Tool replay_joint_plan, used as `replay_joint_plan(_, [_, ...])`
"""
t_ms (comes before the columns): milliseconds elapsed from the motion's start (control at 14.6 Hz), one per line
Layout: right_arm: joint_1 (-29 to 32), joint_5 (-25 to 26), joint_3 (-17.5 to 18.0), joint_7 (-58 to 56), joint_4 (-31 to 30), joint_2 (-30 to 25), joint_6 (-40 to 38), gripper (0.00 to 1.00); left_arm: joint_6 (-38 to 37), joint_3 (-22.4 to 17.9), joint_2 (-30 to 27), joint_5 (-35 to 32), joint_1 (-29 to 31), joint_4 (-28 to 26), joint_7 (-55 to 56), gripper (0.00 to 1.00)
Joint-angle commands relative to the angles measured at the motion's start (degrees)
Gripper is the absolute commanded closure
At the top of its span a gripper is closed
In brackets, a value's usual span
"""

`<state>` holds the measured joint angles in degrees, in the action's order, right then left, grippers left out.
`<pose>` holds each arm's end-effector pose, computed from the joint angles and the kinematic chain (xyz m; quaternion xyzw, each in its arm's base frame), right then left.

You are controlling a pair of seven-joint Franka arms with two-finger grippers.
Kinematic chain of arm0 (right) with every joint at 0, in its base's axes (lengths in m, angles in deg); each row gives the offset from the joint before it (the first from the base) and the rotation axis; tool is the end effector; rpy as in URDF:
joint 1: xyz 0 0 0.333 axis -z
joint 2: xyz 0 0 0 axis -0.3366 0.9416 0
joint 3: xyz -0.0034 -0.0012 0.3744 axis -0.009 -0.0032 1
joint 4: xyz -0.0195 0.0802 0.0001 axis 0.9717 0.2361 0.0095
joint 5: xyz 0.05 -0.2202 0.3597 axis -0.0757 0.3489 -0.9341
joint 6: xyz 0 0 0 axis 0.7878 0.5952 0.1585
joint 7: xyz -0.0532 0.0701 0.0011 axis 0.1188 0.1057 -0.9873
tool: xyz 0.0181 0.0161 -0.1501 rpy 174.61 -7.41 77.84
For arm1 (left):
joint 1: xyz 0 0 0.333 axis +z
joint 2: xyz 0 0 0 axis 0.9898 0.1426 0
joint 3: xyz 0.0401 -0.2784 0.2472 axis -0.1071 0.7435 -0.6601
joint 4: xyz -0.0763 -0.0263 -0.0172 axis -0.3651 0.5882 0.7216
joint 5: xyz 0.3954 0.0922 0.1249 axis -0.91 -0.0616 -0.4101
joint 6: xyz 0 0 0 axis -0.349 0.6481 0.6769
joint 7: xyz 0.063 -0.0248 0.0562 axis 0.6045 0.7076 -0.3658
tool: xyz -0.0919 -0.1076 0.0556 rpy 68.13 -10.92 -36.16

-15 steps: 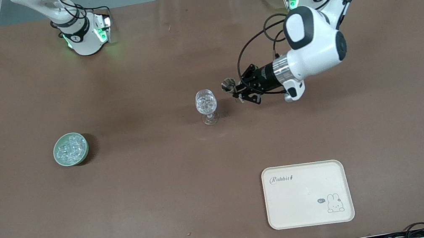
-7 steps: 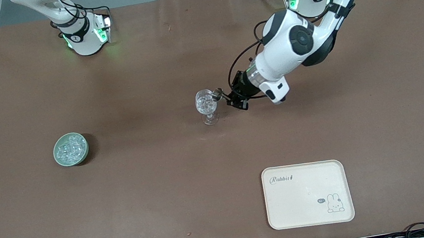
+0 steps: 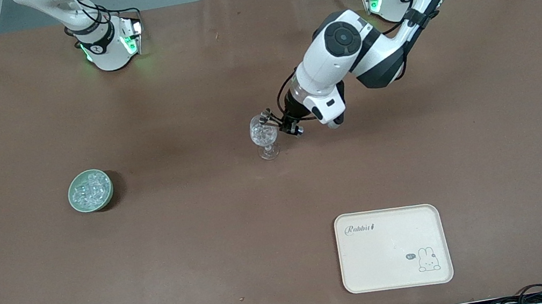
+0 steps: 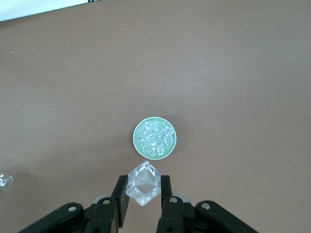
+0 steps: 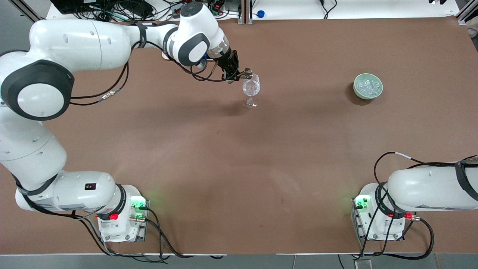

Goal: Pour wine and add ice with both arms
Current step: 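Tilt the jigger over the wine glass with the left gripper to pour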

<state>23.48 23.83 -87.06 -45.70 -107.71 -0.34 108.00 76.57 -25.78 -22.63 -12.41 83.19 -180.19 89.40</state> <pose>0.5806 -0.0677 0.6745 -0.9950 0.0939 -0.0339 0.0083 0.5111 -0.4744 0.3478 0.7875 0.5934 -0.0972 0.1348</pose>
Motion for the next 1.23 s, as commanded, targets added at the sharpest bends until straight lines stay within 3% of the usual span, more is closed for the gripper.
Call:
replay_joint_plan(0, [-0.6, -0.4, -0.2, -0.1, 1.0, 0.4, -0.7, 1.00, -3.6, 0.6, -0.1, -3.8, -0.1, 1.5, 1.6, 1.00])
replay_joint_plan(547, [-0.9, -0.4, -0.2, -0.1, 1.0, 0.4, -0.7, 0.99, -6.7, 1.4, 0.0, -15.7, -1.3, 2.2, 11.0, 1.00])
replay_joint_plan(1162, [-0.9, -0.4, -0.2, -0.1, 1.0, 0.4, -0.7, 0.99, -13.5, 1.5, 0.0, -21.3, -2.5, 4.5, 13.9, 1.00])
